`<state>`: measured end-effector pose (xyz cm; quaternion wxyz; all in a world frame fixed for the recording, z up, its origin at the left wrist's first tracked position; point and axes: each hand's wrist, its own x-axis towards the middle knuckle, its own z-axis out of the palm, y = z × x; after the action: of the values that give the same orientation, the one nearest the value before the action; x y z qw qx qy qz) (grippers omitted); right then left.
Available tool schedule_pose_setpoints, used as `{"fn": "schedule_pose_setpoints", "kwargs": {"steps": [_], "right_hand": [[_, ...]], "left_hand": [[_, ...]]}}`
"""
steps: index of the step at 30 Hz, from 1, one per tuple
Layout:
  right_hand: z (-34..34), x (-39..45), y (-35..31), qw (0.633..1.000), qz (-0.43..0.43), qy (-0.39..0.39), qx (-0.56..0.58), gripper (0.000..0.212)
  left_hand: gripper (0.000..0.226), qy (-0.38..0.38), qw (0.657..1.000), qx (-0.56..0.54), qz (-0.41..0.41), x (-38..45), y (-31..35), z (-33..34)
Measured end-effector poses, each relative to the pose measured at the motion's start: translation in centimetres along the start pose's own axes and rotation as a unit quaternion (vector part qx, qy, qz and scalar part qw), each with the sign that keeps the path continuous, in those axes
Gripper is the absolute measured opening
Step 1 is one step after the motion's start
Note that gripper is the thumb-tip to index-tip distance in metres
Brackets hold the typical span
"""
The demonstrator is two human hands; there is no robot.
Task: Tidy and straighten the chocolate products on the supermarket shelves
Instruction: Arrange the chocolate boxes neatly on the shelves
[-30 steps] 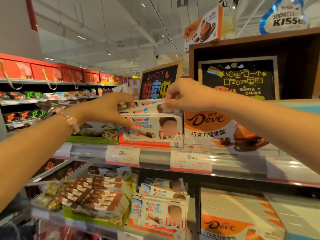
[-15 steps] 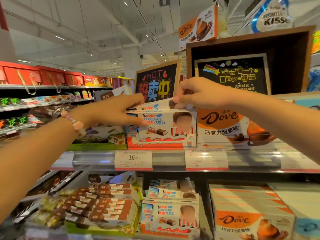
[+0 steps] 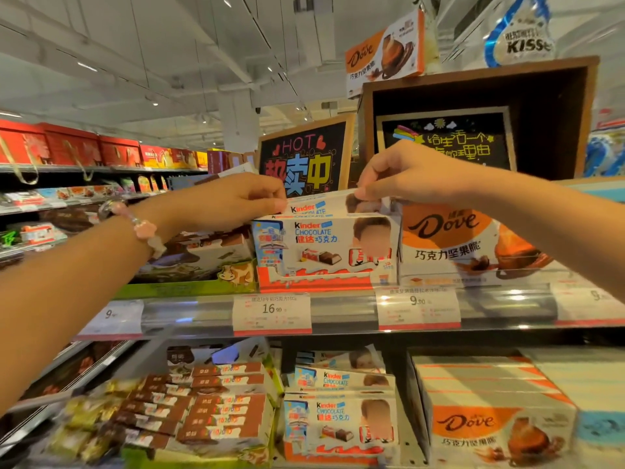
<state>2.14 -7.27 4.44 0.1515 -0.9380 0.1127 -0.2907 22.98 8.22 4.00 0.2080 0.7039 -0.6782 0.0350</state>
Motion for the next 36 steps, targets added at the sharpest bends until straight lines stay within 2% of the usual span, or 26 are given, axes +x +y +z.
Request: {"fn": "schedule_pose_setpoints", "kwargs": {"steps": [2, 6, 11, 14, 16, 18, 20, 22, 24, 26, 29, 36], "right_hand": [[0.0, 0.1, 0.1, 1.0, 0.004, 0.012, 0.002, 0.02], [0.0, 0.0, 0.1, 1.0, 0.011, 0.015, 0.012, 0.02], [0.1, 0.0, 0.0, 0.999, -0.001, -0.023, -0.024, 0.015], [0.4, 0.0, -0.1, 0.995, -0.013, -0.044, -0.089, 0.014], [0.2, -0.2, -0.2, 0.994, -0.012, -0.054, -0.1, 0.022], [0.1, -0.2, -0.2, 0.993, -0.011, -0.056, -0.099, 0.032], [0.2, -0.1, -0.2, 0.997, -0.018, -0.017, -0.076, 0.023], [0.3, 0.2, 0.1, 0.998, -0.023, 0.025, -0.052, 0.033], [0.4, 0.8, 0.3, 0.994, -0.015, 0.024, -0.101, 0.044], [0.6, 1.5, 0.3, 0.987, 0.004, -0.005, -0.158, 0.037], [0.8, 2.2, 0.2, 0.988, 0.025, -0.004, -0.153, 0.02], [1.2, 2.6, 1.2, 0.993, 0.028, 0.005, -0.113, 0.016]], "left_hand": [[0.024, 0.026, 0.999, 0.041, 0.019, 0.2, -0.1, 0.5], [0.021, 0.079, 0.995, 0.023, 0.052, 0.2, -0.1, 1.0], [0.016, -0.001, 1.0, 0.0, 0.021, 0.3, -0.5, 0.4], [0.013, 0.004, 0.999, 0.038, 0.032, 0.6, -0.6, 0.6], [0.014, 0.007, 0.999, 0.027, 0.027, 0.7, -0.7, 0.7], [0.027, -0.004, 1.0, -0.029, 0.011, 0.7, -0.7, 0.5], [0.044, -0.024, 0.997, -0.07, 0.0, 0.6, -0.7, 0.3], [0.061, -0.037, 0.998, -0.051, 0.003, 0.4, -0.6, 0.3], [0.068, -0.039, 0.999, -0.021, 0.011, 0.4, -0.6, 0.4], [0.069, -0.033, 0.999, -0.024, 0.008, 0.2, -0.5, 0.2], [0.064, -0.032, 0.999, -0.026, 0.006, 0.0, -0.3, 0.1], [0.05, -0.043, 0.998, -0.035, 0.005, -0.2, -0.4, 0.2]]}}
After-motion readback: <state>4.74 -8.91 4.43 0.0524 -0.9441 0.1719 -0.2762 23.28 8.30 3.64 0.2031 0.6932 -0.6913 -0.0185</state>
